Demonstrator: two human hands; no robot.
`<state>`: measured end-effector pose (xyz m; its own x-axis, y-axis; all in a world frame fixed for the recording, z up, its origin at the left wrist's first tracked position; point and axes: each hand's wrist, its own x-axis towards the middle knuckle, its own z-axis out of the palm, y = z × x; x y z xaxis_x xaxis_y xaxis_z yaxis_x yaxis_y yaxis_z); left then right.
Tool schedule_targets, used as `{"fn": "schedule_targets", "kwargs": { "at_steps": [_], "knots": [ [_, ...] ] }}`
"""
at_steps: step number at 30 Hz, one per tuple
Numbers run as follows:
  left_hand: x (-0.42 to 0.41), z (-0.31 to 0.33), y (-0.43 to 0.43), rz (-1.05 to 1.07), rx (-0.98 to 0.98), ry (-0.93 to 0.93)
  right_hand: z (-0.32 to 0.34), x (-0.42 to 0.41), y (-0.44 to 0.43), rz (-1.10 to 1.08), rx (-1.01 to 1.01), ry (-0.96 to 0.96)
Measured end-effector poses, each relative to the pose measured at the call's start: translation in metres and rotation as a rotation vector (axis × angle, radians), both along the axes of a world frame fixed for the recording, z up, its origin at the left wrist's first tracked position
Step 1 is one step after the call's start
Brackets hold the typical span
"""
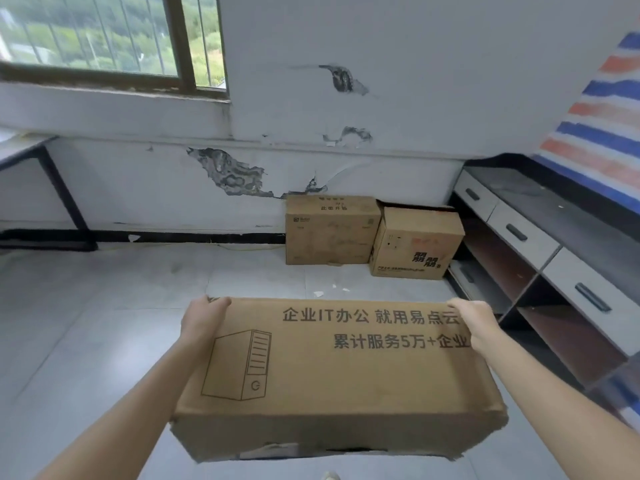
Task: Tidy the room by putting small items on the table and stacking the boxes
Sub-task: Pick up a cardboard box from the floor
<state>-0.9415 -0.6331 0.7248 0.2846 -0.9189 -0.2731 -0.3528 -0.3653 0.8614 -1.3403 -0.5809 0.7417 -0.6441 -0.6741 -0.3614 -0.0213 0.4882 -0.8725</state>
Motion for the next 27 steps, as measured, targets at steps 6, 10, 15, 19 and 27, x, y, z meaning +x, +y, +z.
{"fn": "schedule_targets", "kwargs": {
  "at_steps": [6,10,15,19,27],
  "knots": [
    [-0.039,-0.022,-0.095,0.143,0.049,-0.024,-0.025,-0.040,-0.086,0.024,0.082,-0.146],
    [-0.067,-0.030,-0.147,0.191,0.033,0.021,-0.039,-0.062,-0.134,-0.107,0.053,-0.141],
    [-0.093,-0.045,-0.205,0.262,0.009,0.097,-0.057,-0.082,-0.181,-0.171,0.013,-0.075],
    [-0.114,-0.069,-0.262,0.300,-0.022,0.117,-0.066,-0.095,-0.234,-0.183,0.001,-0.072],
    [-0.145,-0.097,-0.406,0.250,0.105,0.169,-0.063,-0.122,-0.372,-0.153,0.102,-0.049]
  ]
}}
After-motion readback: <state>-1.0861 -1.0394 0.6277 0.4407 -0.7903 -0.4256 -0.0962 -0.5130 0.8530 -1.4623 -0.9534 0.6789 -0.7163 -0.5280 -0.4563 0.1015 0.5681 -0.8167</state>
